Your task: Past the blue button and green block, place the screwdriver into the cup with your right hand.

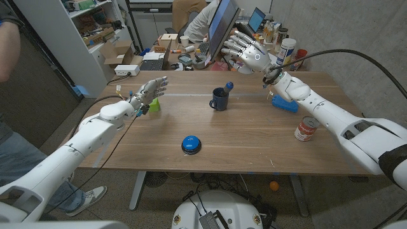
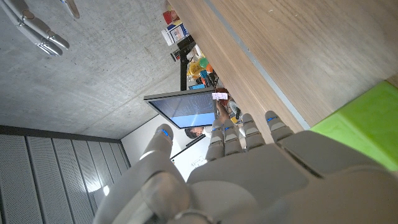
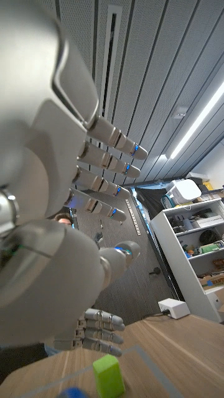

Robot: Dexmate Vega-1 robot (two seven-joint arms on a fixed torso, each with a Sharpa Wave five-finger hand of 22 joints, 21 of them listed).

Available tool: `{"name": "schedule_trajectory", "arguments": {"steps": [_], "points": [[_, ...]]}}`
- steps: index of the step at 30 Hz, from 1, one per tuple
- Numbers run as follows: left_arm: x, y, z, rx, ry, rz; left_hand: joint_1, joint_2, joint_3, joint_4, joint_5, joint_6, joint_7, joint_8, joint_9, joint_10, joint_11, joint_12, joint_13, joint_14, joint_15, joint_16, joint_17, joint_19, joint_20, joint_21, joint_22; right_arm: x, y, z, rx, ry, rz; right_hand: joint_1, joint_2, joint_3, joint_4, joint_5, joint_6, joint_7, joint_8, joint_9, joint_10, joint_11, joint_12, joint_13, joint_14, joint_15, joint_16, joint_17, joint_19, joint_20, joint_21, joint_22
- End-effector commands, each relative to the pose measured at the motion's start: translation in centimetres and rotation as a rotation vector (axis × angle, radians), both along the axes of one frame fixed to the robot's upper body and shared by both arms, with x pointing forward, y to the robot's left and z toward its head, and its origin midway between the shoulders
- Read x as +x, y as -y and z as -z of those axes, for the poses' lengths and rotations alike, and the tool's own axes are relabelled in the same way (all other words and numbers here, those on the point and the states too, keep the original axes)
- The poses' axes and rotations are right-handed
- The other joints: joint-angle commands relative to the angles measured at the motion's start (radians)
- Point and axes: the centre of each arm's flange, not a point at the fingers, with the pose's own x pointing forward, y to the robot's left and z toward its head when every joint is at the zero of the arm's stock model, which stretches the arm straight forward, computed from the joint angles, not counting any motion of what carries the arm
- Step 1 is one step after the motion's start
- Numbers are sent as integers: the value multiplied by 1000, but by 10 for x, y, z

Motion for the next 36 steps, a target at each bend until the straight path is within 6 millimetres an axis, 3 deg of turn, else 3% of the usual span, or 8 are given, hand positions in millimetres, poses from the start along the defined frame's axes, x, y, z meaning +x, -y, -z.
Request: {"name": "schedule_trajectory", "arguments": {"steps": [1,5,7,9,15,19,33,36], "points": [[-6,-3,-7,-44,64,22,-6,4,1,-5,7,0,0,6,4,3,3,4,5,-1,2,3,5,0,4,8,3,-6,10,-19,195,-72,-167,-24,3,-6,13,3,11,2,1,1,18,13,4,0,20,6,7,0,41,3,10,4],[-12,-4,-13,-53,111,22,-6,4,1,-5,7,2,1,6,4,3,1,3,5,-2,2,3,5,0,4,8,3,-15,8,-22,205,-91,-250,-51,4,-15,24,1,4,5,-9,0,46,15,10,-4,63,5,18,-4,75,16,16,5],[-16,-4,-15,-58,134,23,-6,4,1,-5,7,2,1,6,4,4,2,4,5,-2,2,3,5,0,4,8,3,-20,7,-24,203,-101,-291,-61,7,-16,25,0,8,7,-15,-1,75,16,13,-8,130,36,35,-12,109,32,22,5],[-20,-5,-16,-73,148,31,-6,4,1,-5,7,3,1,7,4,4,2,4,5,-3,3,3,5,0,3,8,3,-25,7,-27,206,-156,-353,-60,0,-15,12,-2,26,9,-20,-2,90,10,7,-13,192,75,37,-33,202,65,42,2],[-29,-7,-6,-95,159,54,-6,3,1,-6,7,4,2,7,4,6,2,5,5,-14,0,-1,5,-3,3,7,3,-36,8,-31,267,-369,-422,-62,-11,-18,0,-4,64,19,-17,-4,110,14,5,-17,235,105,35,-48,268,102,52,-1],[-33,-9,3,-127,168,53,-6,3,1,-6,7,6,2,7,4,6,4,5,5,-16,0,-1,5,-4,4,6,3,-40,9,-34,309,-488,-454,-79,-14,-27,2,-9,62,28,-29,-6,113,42,-3,-21,234,122,22,-54,332,121,61,-3],[-47,-18,17,-149,215,33,-6,4,2,-6,7,8,3,8,4,7,8,5,4,-21,0,-2,5,-7,3,6,3,-31,3,-29,546,-941,-722,-146,-4,-64,31,-33,1,68,-71,-5,104,97,-16,-23,216,140,6,-50,374,115,52,-2],[-51,-22,13,-146,229,31,-6,4,2,-6,7,8,3,8,4,7,8,5,4,-21,0,-2,4,-7,3,6,3,-28,-1,-25,595,-1031,-774,-164,2,-77,39,-43,27,60,-67,-6,105,81,-18,-25,230,129,11,-47,391,117,50,-2]]}}
